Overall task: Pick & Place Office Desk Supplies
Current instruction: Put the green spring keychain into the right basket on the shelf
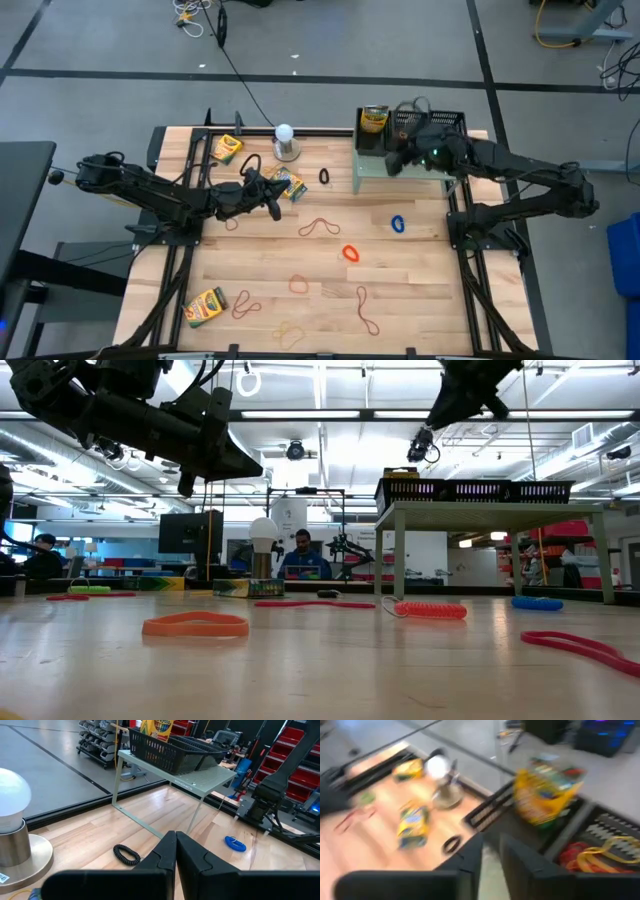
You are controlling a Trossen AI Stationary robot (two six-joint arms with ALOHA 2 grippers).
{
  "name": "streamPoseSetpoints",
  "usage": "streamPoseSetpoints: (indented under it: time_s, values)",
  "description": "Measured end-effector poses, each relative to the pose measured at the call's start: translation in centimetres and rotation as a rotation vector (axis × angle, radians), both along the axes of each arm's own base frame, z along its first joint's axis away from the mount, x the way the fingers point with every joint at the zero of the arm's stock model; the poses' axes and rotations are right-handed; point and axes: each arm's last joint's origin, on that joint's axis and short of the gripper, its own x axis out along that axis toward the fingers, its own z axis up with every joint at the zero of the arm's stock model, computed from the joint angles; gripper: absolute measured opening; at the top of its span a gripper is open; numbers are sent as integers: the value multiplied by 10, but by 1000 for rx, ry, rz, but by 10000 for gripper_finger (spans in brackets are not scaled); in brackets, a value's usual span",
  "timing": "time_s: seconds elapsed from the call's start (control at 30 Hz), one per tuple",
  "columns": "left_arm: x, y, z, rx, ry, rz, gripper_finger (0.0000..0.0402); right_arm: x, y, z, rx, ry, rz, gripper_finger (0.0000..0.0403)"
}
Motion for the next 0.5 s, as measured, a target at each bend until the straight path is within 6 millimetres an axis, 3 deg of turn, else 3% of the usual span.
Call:
streamPoseSetpoints:
  time_s: [0.17,0.5]
  values:
    - [0,0,0,2,1,0,13,6,33,-3,9,29,160,8]
    - [0,0,0,44,27,-5,13,26,67,-19,52,45,181,40]
